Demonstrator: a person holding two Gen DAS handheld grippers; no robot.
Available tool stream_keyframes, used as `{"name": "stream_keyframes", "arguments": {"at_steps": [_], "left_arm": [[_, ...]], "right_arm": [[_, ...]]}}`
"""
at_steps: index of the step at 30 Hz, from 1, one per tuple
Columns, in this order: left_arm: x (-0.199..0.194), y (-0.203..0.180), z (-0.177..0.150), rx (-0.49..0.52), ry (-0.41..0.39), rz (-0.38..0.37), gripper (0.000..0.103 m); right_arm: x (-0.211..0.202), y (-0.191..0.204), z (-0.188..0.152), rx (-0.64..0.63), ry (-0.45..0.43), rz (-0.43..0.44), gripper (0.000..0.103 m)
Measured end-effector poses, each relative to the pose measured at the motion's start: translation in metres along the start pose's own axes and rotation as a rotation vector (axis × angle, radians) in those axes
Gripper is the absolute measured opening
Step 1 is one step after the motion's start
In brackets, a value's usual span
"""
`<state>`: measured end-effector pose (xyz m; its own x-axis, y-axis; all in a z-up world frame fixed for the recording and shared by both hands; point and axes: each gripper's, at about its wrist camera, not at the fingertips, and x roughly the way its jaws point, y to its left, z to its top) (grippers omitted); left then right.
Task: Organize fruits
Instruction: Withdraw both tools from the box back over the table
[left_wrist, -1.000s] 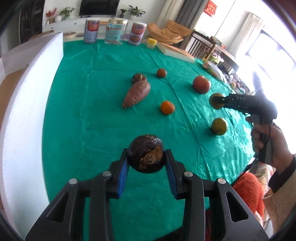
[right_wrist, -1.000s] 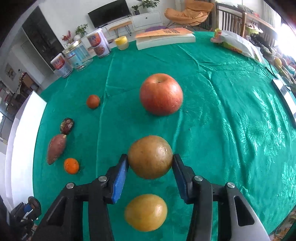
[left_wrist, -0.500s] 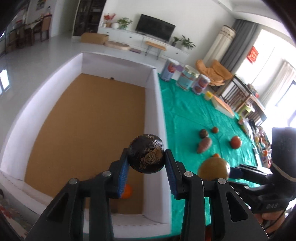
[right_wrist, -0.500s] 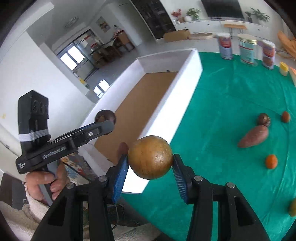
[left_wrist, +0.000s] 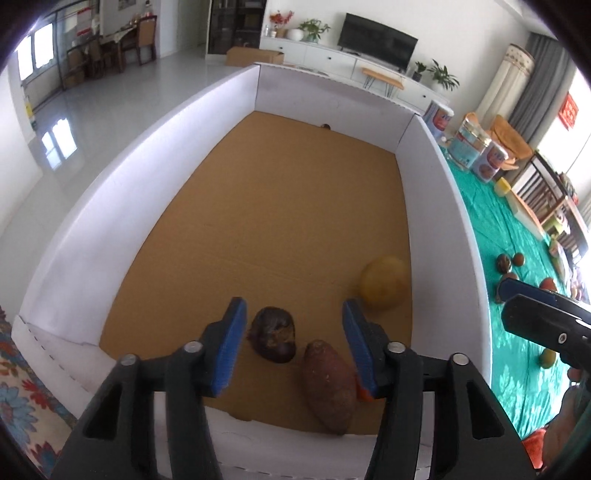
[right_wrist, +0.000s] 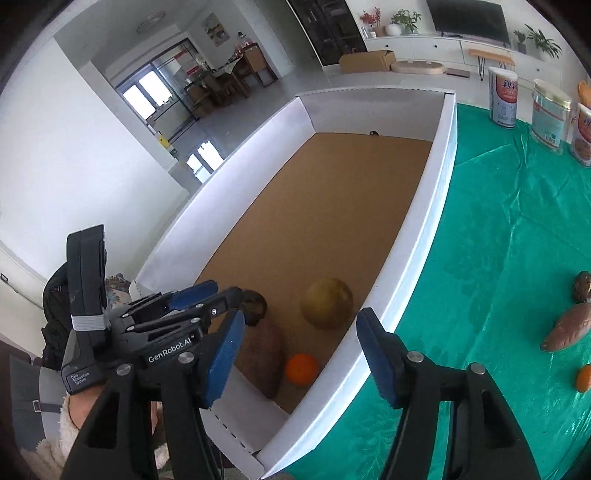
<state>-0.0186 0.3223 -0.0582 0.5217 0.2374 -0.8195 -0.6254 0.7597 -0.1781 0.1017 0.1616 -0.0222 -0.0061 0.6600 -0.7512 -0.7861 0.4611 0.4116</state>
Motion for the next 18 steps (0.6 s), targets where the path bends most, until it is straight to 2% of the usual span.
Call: {"name": "stream_keyframes", "arguments": {"at_steps": [1,2,6,10,12,14,16,18], "left_arm": [[-0.005,-0.005,0.000,0.002,-0.021,-0.001,0.073],[-0.010,-0.010,0.001,0.010,-0.039,-0.007,0.076],[-0.025,-0.048,-0.001,0.063,-0.077,-0.088,0.078],[-0.038,-0.112,-0.018,0.195,-0.073,-0.210,0.082],[-0.040,-0.149,-0.034,0.276,-0.048,-0.279,0.086],[-0.031,-0.185,-0.054,0.354,0.010,-0.341,0.088],[-0.012,-0.215,-0.075,0.406,0.090,-0.364,0.088],[0.016,-0.236,-0.093,0.433,0.150,-0.347,0.088]], "right_arm": [[-0.009,-0.006,-0.002,0.011,-0.021,0.001,0.065],[-0.019,-0.010,-0.006,0.018,-0.041,-0.006,0.068],[-0.060,-0.047,-0.033,0.037,-0.118,-0.091,0.081],[-0.100,-0.099,-0.083,0.122,-0.162,-0.205,0.081],[-0.120,-0.126,-0.115,0.167,-0.190,-0.293,0.082],[-0.135,-0.150,-0.145,0.211,-0.221,-0.400,0.082],[-0.149,-0.173,-0.172,0.282,-0.246,-0.481,0.082],[-0.157,-0.191,-0.195,0.345,-0.277,-0.528,0.082]]}}
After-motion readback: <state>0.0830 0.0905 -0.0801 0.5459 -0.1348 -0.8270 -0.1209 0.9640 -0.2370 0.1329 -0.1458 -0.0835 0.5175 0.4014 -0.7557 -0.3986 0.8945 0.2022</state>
